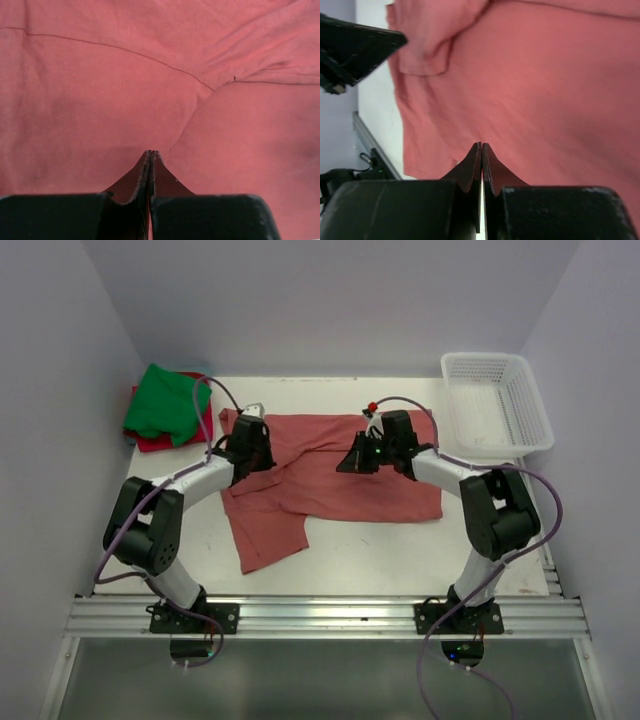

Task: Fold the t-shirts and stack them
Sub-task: Fold the flattened tshirt in 1/3 of the way

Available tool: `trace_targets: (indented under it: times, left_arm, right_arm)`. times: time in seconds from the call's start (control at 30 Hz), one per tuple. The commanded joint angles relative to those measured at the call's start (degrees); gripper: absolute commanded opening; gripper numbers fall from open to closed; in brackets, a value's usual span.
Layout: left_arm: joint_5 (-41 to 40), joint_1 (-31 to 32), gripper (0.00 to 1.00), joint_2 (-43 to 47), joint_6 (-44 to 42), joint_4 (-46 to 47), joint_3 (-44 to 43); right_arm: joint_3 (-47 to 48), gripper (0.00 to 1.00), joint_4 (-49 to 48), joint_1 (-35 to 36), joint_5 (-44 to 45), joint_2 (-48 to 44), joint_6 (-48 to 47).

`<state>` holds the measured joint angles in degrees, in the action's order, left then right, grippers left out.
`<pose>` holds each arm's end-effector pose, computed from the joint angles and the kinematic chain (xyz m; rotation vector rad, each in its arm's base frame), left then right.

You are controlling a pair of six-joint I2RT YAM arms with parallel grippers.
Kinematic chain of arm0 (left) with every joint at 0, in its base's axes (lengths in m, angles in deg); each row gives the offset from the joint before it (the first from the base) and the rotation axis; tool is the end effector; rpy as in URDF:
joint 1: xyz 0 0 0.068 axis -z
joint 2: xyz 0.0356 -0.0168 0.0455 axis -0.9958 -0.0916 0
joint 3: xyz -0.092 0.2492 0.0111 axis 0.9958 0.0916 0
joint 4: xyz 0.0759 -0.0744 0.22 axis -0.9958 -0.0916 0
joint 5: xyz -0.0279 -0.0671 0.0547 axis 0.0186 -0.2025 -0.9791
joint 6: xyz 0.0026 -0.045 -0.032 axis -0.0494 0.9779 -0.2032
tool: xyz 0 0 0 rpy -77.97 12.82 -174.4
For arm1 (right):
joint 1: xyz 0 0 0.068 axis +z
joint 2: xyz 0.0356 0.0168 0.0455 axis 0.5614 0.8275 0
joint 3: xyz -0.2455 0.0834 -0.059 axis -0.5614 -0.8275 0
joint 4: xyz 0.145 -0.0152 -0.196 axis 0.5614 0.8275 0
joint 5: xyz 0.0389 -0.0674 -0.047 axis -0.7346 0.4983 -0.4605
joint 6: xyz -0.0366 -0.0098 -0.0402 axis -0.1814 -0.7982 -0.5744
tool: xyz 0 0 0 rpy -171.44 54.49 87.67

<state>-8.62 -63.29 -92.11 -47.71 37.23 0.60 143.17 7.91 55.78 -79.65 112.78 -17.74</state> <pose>0.3151 -0.1194 0.2011 -0.2235 2.3396 -0.3163 0.3221 0.1478 0.1942 -0.0806 2.3918 1.0655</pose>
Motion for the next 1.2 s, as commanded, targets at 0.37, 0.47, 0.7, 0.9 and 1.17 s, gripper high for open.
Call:
trace_targets:
  times: [0.37, 0.47, 0.7, 0.9, 1.17]
  left_arm:
    - [20.9, 1.6, 0.0, -7.4, -5.7, 2.3, -4.4]
    - [17.1, 1.6, 0.0, -8.0, -6.1, 0.5, -4.5]
    - [9.0, 1.3, 0.0, -10.2, -5.7, -0.2, -5.6]
    - [4.1, 0.5, 0.0, -12.2, -5.9, -0.5, -8.0]
    - [3.1, -1.1, 0.0, -9.3, -6.3, -0.7, -10.3]
  right_arm:
    - [10.0, 0.0, -3.1, 3.4, -4.9, 8.9, 1.0]
    - [10.1, 0.0, -2.9, 3.5, -4.5, 9.3, 0.8]
    - [9.4, 0.0, -3.0, 3.8, -4.0, 9.7, 0.5]
    - [8.4, 0.0, -3.7, 3.9, -4.2, 10.7, 0.4]
    - [10.7, 0.0, -4.9, 4.6, -6.1, 13.9, 0.5]
